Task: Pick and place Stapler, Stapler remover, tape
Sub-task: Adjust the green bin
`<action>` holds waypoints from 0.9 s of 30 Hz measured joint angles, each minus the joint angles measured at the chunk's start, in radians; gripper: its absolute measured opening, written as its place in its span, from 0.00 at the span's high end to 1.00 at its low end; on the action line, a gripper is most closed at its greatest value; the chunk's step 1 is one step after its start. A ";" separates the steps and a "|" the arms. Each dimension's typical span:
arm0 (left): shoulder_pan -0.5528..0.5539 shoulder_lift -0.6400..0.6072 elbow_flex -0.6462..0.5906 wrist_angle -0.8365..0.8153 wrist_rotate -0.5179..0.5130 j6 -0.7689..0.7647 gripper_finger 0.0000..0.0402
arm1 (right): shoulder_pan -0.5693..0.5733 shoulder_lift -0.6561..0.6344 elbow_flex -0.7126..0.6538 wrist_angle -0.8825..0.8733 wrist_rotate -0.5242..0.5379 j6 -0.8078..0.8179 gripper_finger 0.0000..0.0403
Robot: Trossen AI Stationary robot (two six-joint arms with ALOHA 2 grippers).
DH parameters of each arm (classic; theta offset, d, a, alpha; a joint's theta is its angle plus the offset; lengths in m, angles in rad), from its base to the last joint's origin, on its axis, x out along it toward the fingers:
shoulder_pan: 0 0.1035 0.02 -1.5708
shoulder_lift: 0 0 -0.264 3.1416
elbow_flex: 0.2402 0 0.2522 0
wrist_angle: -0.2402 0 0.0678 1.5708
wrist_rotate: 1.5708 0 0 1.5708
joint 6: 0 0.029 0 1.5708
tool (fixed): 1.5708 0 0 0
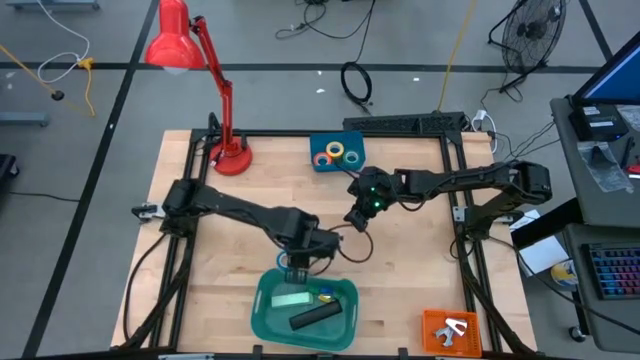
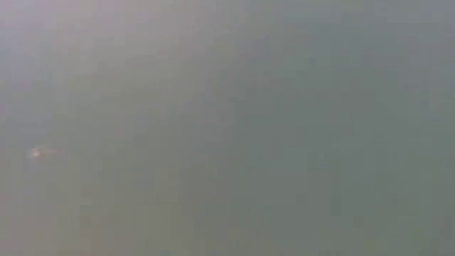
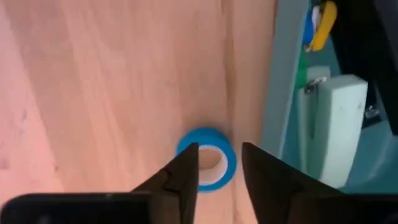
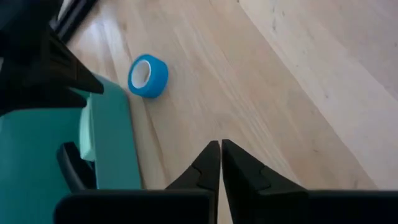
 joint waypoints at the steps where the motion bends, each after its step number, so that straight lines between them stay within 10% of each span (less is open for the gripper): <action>1: -0.002 0.001 0.000 0.009 -0.006 -0.001 0.67 | 0.000 0.000 0.000 -0.005 0.000 -0.010 0.98; 27: -0.103 0.024 -0.003 0.201 -0.047 -0.392 0.53 | 0.000 0.000 0.000 -0.165 -0.017 -0.216 1.00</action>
